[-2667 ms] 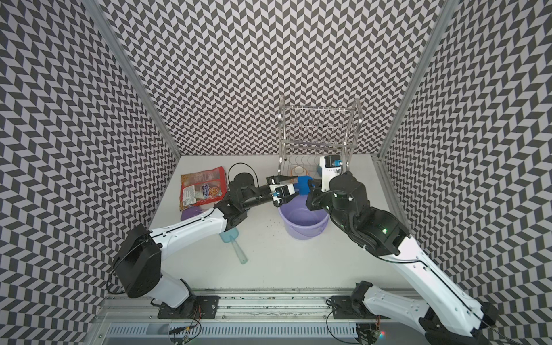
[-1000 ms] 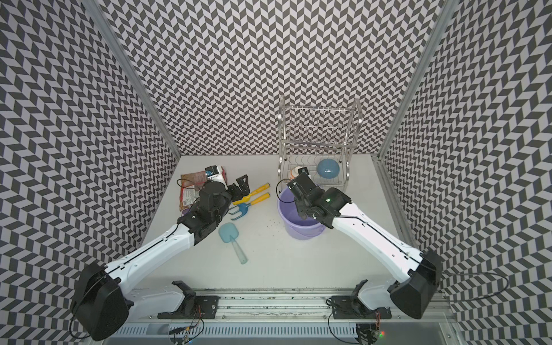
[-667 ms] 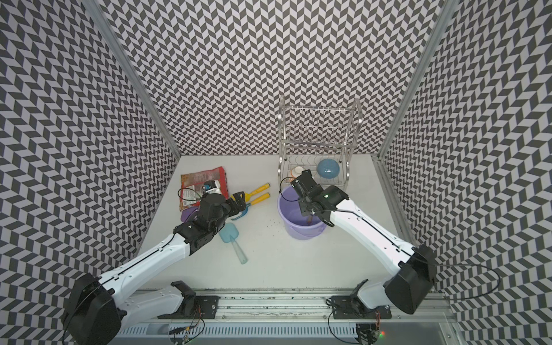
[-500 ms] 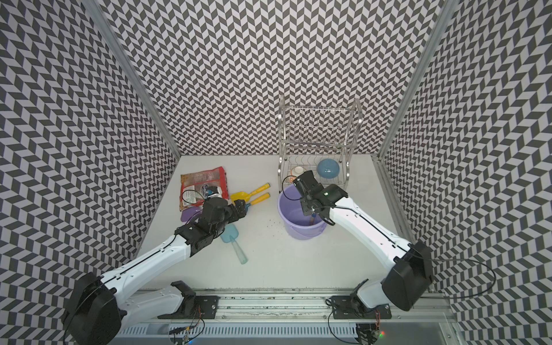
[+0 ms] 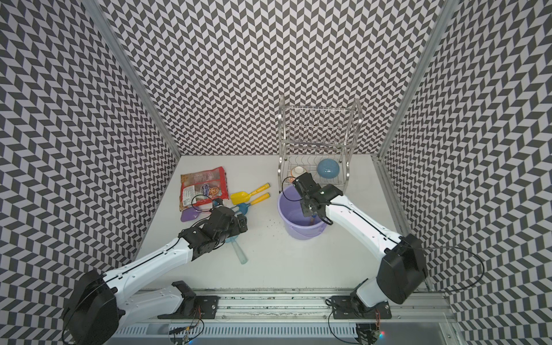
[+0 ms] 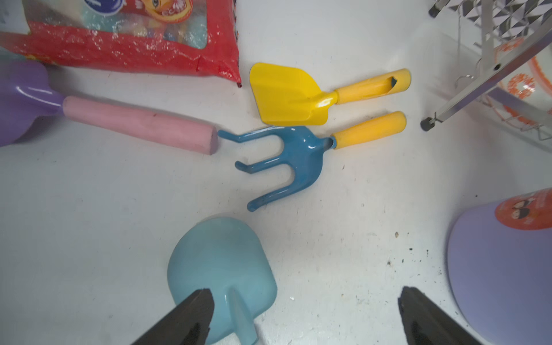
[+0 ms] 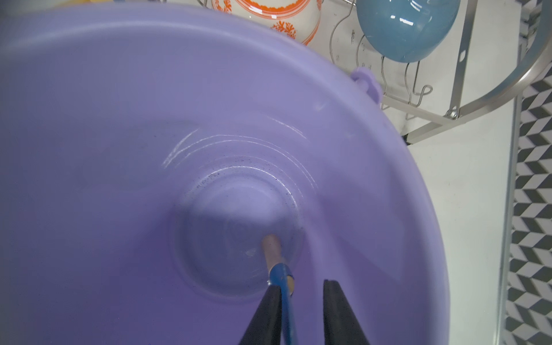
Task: Organize the gardening tools
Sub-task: Place the gardening tool in the container.
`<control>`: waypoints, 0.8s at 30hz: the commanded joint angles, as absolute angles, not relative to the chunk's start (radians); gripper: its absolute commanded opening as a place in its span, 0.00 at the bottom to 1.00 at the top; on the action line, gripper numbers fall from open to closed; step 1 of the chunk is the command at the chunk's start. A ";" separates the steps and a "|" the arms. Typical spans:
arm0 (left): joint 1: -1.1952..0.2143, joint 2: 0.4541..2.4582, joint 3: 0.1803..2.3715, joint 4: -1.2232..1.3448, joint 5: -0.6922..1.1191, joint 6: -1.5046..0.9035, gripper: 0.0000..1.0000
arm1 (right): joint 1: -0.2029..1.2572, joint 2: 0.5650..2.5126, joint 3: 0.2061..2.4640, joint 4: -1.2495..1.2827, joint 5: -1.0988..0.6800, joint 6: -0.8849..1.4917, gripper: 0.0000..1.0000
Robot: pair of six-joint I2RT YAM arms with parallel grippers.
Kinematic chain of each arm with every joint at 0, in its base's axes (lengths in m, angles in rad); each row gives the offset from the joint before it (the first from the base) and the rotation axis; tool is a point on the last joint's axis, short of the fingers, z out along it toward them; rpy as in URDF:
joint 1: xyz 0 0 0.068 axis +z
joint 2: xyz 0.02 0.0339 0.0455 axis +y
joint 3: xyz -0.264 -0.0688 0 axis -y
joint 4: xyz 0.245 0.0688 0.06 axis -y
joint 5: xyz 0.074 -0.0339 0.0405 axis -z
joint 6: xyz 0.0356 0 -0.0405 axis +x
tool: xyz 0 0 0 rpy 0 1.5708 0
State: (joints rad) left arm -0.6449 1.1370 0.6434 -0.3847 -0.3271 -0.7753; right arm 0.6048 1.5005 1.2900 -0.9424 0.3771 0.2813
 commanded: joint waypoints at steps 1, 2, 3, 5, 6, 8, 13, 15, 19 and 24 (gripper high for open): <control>-0.656 1.163 0.653 -0.483 -0.335 -0.781 1.00 | 0.595 1.496 1.284 -0.908 0.384 0.280 0.38; -0.658 1.168 0.657 -0.504 -0.340 -0.780 1.00 | 0.594 1.490 1.284 -0.907 0.384 0.283 0.40; -0.660 1.173 0.660 -0.522 -0.347 -0.779 1.00 | 0.593 1.484 1.285 -0.907 0.383 0.283 0.42; -0.663 1.179 0.668 -0.555 -0.355 -0.777 1.00 | 0.591 1.471 1.289 -0.907 0.387 0.283 0.46; -0.663 1.181 0.669 -0.565 -0.353 -0.775 1.00 | 0.589 1.464 1.291 -0.908 0.389 0.283 0.48; -0.664 1.185 0.663 -0.576 -0.336 -0.775 0.99 | 0.585 1.454 1.296 -0.913 0.394 0.283 0.52; -0.669 1.215 0.639 -0.569 -0.298 -0.792 0.97 | 0.579 1.436 1.316 -0.926 0.425 0.293 0.53; -0.677 1.224 0.635 -0.564 -0.292 -0.795 0.95 | 0.577 1.431 1.327 -0.933 0.444 0.298 0.54; -0.684 1.235 0.632 -0.560 -0.291 -0.795 0.90 | 0.575 1.420 1.353 -0.950 0.482 0.308 0.54; -0.689 1.242 0.626 -0.560 -0.288 -0.790 0.89 | 0.566 1.403 1.373 -0.964 0.521 0.315 0.56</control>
